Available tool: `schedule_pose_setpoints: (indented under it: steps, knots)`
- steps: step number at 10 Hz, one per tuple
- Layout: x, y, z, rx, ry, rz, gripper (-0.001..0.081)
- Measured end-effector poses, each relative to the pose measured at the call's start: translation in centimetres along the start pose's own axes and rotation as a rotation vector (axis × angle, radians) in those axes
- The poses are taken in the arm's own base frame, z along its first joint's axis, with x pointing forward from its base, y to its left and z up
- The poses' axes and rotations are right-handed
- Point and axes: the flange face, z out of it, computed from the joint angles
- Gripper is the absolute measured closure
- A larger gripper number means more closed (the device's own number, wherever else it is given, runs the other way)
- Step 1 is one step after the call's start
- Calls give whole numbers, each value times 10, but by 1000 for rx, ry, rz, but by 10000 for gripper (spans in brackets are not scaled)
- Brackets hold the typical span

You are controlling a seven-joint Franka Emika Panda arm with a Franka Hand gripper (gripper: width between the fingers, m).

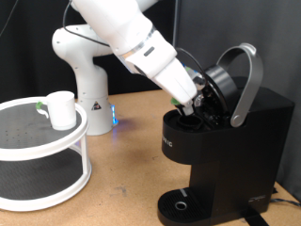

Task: Make a cup of coffee with the keurig machine

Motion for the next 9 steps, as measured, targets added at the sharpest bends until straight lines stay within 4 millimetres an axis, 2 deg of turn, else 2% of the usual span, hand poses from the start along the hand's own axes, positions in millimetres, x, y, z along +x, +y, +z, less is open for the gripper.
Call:
schedule_pose_setpoints:
  steps: [4,9]
  knots:
    - [-1,3,20,2,-27,4,329]
    - [-4,7,33,-4,-42,8,329]
